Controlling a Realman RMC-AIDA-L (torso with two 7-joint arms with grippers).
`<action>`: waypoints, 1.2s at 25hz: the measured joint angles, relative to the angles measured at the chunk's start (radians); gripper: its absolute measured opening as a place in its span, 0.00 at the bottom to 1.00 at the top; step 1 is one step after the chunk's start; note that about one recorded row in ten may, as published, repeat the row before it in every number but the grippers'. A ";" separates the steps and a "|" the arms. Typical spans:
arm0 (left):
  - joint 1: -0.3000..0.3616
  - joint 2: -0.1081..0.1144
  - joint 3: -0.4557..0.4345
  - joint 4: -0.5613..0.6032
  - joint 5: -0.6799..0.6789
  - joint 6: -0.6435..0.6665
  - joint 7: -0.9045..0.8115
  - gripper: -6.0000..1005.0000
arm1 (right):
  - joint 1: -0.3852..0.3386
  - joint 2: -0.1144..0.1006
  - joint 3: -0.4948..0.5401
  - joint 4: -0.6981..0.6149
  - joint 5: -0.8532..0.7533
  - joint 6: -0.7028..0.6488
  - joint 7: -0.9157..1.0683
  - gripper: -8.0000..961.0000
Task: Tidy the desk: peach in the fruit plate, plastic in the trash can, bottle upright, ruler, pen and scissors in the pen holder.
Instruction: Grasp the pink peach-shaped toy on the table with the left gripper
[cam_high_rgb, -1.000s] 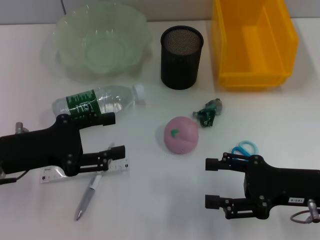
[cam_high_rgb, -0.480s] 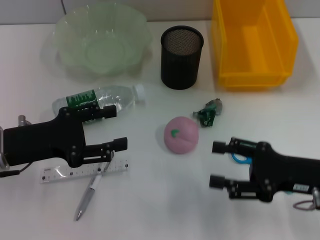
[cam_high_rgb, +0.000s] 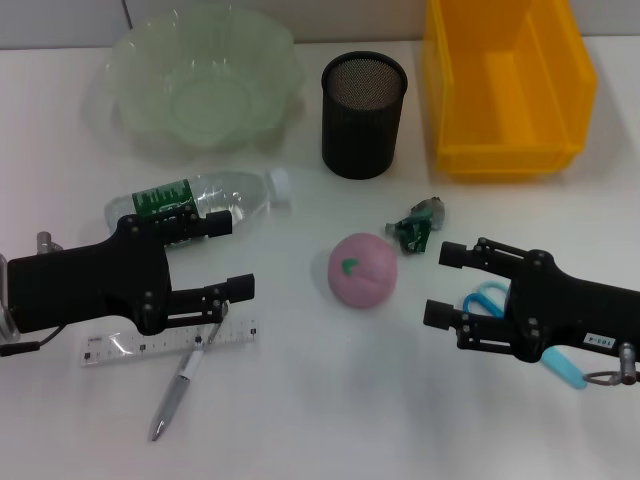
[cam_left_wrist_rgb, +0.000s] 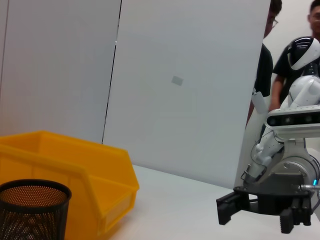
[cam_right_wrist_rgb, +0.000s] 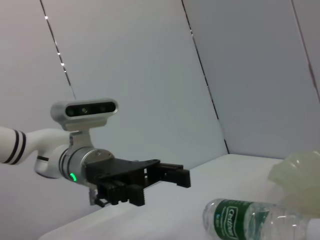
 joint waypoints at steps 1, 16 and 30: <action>0.001 0.000 0.000 0.000 0.000 0.000 0.000 0.78 | 0.000 0.000 0.000 0.000 0.003 0.003 0.000 0.85; -0.088 -0.024 0.022 0.006 0.049 -0.119 -0.101 0.77 | -0.072 -0.007 0.061 -0.001 0.010 -0.013 -0.088 0.85; -0.271 -0.031 0.285 0.018 0.190 -0.336 -0.354 0.77 | -0.106 -0.007 0.104 0.000 0.004 -0.045 -0.095 0.85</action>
